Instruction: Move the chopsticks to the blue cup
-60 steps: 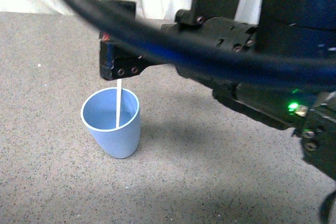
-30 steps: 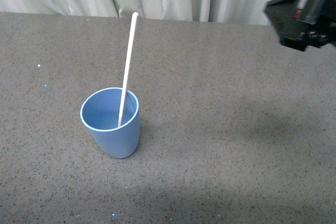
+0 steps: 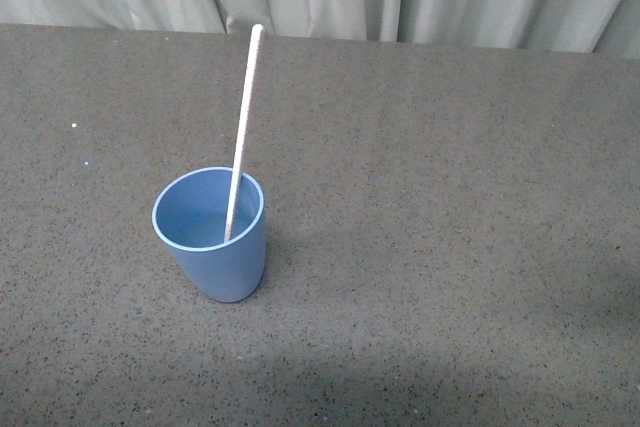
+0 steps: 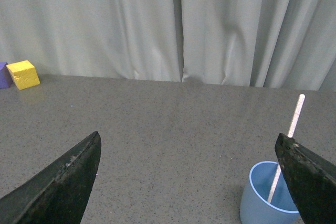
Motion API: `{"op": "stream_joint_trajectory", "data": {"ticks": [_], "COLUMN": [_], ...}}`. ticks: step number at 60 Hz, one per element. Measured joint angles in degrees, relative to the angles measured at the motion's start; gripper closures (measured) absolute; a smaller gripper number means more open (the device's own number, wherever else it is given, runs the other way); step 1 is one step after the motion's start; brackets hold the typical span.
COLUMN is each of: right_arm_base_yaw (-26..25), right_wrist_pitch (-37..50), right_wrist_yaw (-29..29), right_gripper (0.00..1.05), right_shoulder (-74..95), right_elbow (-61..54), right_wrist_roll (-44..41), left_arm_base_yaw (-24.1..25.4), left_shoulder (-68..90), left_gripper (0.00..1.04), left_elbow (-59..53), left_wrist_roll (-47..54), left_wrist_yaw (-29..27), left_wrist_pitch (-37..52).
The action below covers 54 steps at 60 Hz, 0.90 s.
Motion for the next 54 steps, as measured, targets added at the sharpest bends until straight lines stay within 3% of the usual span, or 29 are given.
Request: {"op": "stream_joint_trajectory", "data": {"ticks": [17, 54], "right_arm_base_yaw": [-1.36, -1.36], "right_wrist_pitch": [-9.01, -32.0], "right_wrist_yaw": [-0.2, -0.24], "right_gripper": [1.04, 1.04], "right_shoulder": [-12.68, -38.95], "right_elbow": [-3.67, -5.9], "right_wrist_roll": [-1.2, -1.4], "left_arm_base_yaw": [0.0, 0.0], "left_shoulder": [0.0, 0.0], "left_gripper": [0.07, 0.07], "left_elbow": [0.0, 0.0], "left_wrist_roll": [0.0, 0.02], "left_wrist_yaw": [0.0, 0.0], "left_wrist_pitch": [0.0, 0.0]}}
